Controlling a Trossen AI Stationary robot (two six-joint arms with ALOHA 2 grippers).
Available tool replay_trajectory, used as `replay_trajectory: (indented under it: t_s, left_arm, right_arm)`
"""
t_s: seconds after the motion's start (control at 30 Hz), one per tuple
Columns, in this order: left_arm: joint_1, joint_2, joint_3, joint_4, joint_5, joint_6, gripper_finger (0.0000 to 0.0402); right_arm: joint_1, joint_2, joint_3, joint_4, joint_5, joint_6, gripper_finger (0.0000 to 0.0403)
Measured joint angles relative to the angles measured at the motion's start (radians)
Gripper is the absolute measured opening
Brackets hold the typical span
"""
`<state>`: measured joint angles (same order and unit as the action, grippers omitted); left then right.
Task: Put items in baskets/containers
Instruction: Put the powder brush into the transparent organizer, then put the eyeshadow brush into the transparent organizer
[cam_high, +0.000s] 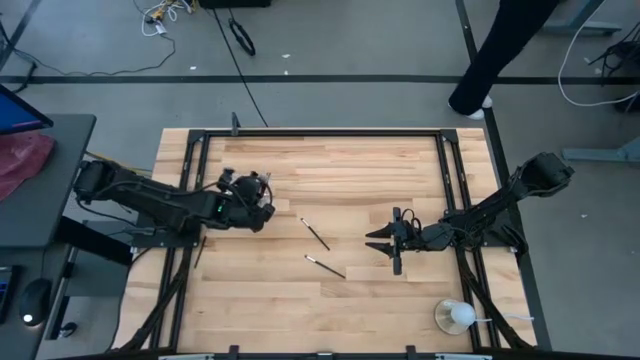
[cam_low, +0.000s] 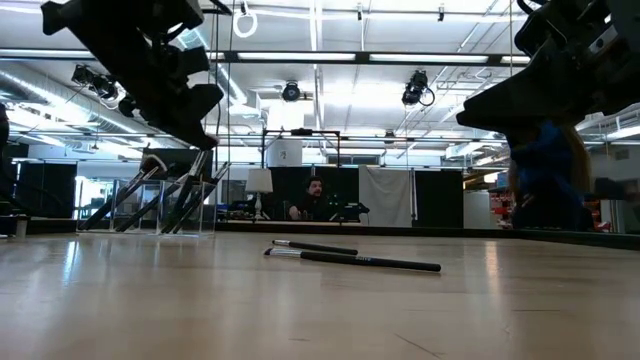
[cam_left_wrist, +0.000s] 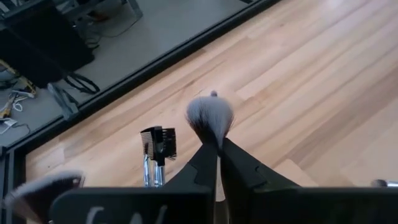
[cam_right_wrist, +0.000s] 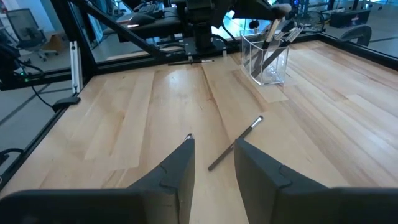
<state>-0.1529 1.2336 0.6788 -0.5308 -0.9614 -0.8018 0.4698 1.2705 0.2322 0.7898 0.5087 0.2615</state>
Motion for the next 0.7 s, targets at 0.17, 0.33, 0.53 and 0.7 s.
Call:
replay_trajectory:
  t_s: [0.17, 0.33, 0.53, 0.7]
  left_arm:
    - [0.046, 0.011, 0.000, -0.001, 0.060, -0.007, 0.0033]
    - [0.094, 0.017, 0.000, -0.001, 0.094, -0.007, 0.0061]
    - [0.130, 0.004, 0.009, -0.033, 0.199, 0.001, 0.0107]
    - [0.113, -0.007, 0.093, -0.189, 0.424, -0.047, 0.0122]
  right_arm:
    - [0.000, 0.000, 0.000, -0.001, 0.000, 0.000, 0.0113]
    - [0.000, 0.000, 0.000, -0.002, 0.000, 0.000, 0.0113]
    - [0.000, 0.000, 0.000, -0.006, 0.000, 0.000, 0.0113]
    - [0.000, 0.000, 0.000, -0.007, 0.000, 0.000, 0.0113]
